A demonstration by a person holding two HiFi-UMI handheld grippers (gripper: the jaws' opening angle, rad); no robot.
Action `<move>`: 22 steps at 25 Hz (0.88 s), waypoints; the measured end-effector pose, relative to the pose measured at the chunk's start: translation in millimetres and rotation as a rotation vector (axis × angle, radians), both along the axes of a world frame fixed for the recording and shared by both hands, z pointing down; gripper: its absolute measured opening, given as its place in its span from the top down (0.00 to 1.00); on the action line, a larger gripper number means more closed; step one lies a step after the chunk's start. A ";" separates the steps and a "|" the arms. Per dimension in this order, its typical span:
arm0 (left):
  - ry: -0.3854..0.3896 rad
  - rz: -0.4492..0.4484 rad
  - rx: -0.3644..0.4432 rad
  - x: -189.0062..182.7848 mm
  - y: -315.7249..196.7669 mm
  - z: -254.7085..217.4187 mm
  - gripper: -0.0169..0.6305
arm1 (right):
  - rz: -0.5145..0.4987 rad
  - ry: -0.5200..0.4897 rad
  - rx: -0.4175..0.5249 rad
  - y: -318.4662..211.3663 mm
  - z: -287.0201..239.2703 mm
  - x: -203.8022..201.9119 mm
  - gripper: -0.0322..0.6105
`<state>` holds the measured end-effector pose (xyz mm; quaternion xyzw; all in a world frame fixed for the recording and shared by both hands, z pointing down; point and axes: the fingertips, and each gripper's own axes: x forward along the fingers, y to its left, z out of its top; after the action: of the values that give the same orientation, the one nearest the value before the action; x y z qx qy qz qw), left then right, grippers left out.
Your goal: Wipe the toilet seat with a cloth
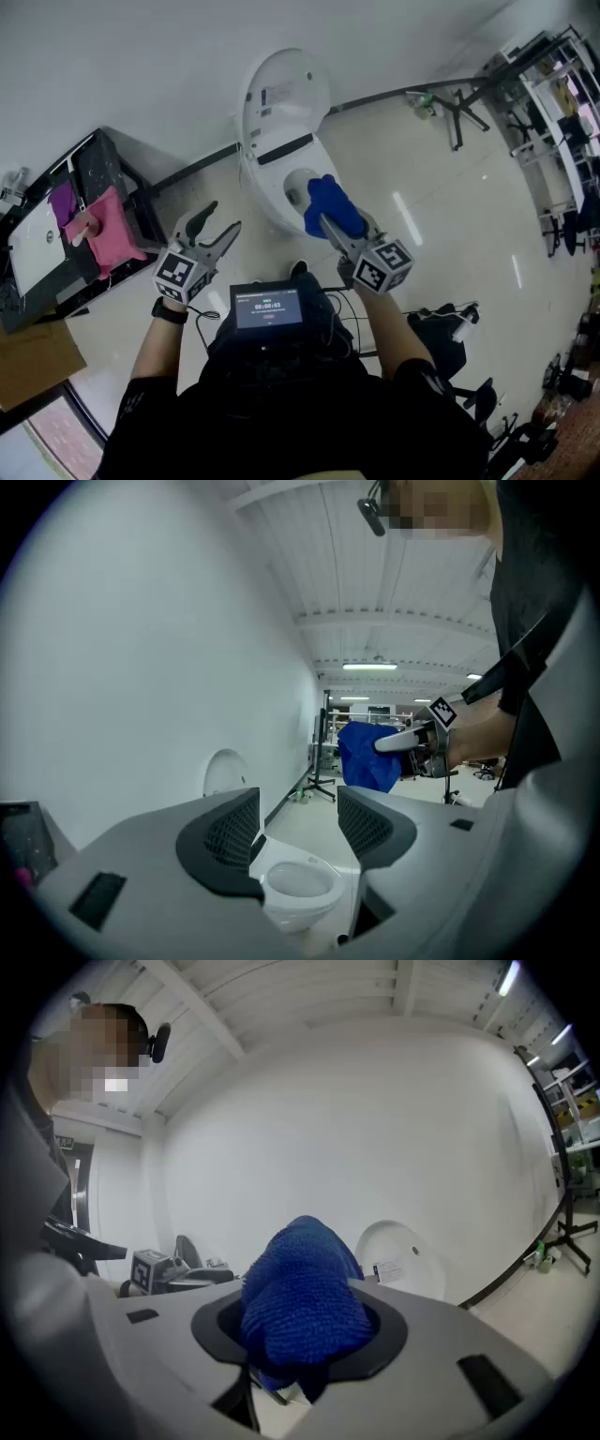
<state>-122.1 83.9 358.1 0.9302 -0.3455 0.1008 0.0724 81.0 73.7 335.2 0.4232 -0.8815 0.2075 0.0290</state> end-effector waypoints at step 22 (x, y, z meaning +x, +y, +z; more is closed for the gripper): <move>-0.106 -0.102 -0.350 54.8 -218.3 224.5 0.56 | -0.346 0.379 -0.347 -256.0 341.9 -7.6 0.67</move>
<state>-67.4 -134.4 582.6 0.8781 -0.3725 0.2043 0.2200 73.5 -182.3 677.2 0.2867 -0.8707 0.2642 0.2998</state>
